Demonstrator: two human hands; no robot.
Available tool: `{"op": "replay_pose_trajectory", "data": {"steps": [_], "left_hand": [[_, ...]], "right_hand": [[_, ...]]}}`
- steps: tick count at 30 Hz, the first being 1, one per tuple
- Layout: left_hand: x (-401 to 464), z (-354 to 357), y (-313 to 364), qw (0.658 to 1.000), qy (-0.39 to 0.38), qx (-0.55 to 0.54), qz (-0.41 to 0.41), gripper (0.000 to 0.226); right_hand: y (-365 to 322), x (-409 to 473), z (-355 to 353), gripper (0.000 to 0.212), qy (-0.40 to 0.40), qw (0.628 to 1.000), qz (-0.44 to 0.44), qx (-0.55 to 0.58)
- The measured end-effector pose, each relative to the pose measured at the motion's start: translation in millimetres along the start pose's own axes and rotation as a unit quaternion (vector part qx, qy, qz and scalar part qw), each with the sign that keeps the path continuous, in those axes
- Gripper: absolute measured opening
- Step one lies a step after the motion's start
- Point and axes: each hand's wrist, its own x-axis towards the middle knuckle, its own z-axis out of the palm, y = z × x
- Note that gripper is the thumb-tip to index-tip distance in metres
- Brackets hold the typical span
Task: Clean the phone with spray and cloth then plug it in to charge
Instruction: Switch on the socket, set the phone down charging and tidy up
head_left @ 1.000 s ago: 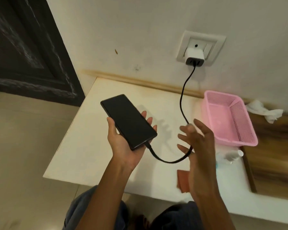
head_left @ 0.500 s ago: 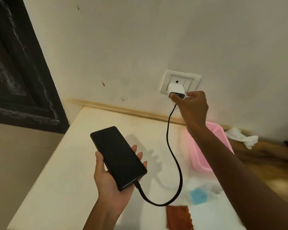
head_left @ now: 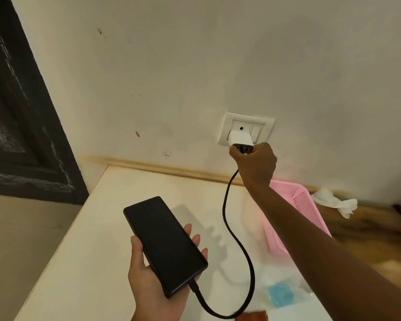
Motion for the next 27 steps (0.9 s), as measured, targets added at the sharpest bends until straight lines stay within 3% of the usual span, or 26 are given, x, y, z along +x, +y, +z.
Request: {"op": "replay_pose_trajectory", "data": {"steps": [12, 19, 22, 27], "left_hand": [[-2.0, 4.0, -8.0, 1.000, 0.015, 0.020, -0.006, 0.065], [-1.1, 2.9, -10.4, 0.999, 0.015, 0.033, -0.004, 0.066], [-1.1, 2.6, -10.1, 0.999, 0.019, 0.035, -0.003, 0.066], [-1.1, 2.5, -8.5, 0.999, 0.018, 0.033, -0.004, 0.067]], "right_hand": [[2.1, -1.7, -4.5, 0.053, -0.005, 0.999, -0.025, -0.045], [13.5, -1.2, -12.6, 0.045, 0.000, 0.997, -0.034, -0.073], [16.6, -9.3, -10.9, 0.026, 0.001, 0.994, -0.066, -0.091], [16.3, -8.8, -7.1, 0.022, -0.011, 0.977, -0.161, -0.138]]}}
